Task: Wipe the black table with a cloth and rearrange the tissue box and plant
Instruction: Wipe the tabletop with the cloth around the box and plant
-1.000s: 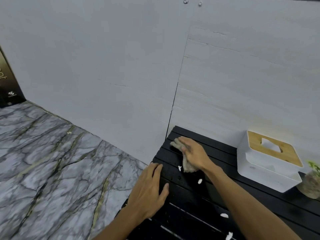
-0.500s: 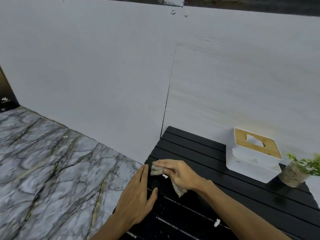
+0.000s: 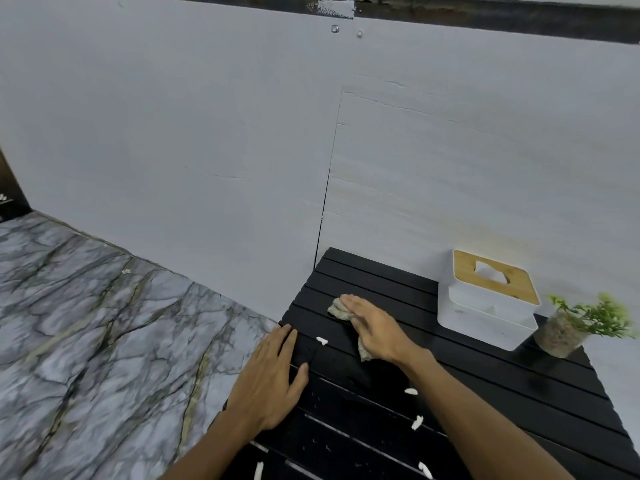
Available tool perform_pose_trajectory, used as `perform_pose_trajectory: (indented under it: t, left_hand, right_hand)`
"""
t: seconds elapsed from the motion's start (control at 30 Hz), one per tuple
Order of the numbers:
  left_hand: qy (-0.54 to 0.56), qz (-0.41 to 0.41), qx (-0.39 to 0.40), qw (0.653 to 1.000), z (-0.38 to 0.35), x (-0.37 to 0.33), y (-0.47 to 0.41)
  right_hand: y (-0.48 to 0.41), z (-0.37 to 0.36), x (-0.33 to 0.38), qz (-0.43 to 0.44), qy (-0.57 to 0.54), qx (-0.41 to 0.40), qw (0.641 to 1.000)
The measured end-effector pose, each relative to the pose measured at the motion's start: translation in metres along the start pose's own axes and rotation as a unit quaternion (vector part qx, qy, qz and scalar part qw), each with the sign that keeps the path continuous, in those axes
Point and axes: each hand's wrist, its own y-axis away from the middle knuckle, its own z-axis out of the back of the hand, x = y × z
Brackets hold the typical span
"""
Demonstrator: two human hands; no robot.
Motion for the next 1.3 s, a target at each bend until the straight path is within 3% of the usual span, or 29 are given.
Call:
perform_pose_trajectory:
  t: [0.23, 0.37, 0.47, 0.57, 0.8, 1.0, 1.07, 1.2, 1.3]
  left_hand:
    - [-0.012, 0.002, 0.0, 1.0, 0.002, -0.002, 0.0]
    - [-0.017, -0.001, 0.012, 1.0, 0.001, -0.003, -0.001]
    - [-0.014, 0.0, 0.014, 1.0, 0.002, -0.004, 0.0]
    - [-0.021, -0.003, 0.023, 1.0, 0.003, -0.004, 0.001]
    - [-0.018, 0.001, 0.028, 0.999, 0.003, -0.003, 0.0]
    - [-0.014, 0.007, 0.032, 0.999, 0.003, -0.005, 0.0]
    - [-0.013, 0.007, 0.033, 0.999, 0.003, -0.006, 0.0]
    - [-0.014, 0.005, 0.035, 0.999, 0.003, -0.007, 0.0]
    - [-0.014, 0.005, 0.036, 0.999, 0.001, -0.006, 0.002]
  right_hand:
    - [0.05, -0.005, 0.044, 0.092, -0.056, 0.046, 0.993]
    - [0.053, 0.035, 0.032, -0.001, -0.164, -0.064, 0.984]
    - [0.052, 0.055, -0.005, -0.088, -0.11, -0.107, 0.984]
    - [0.066, 0.044, -0.041, -0.124, -0.044, -0.095, 0.987]
    - [0.097, 0.016, -0.018, -0.032, -0.025, -0.057, 0.998]
    - [0.124, 0.013, 0.024, 0.04, -0.066, 0.018, 0.997]
    - [0.123, 0.021, 0.028, 0.044, -0.09, 0.009, 0.995]
    - [0.094, 0.029, 0.006, -0.067, -0.083, -0.13, 0.986]
    - [0.07, 0.018, -0.008, -0.175, -0.047, -0.12, 0.976]
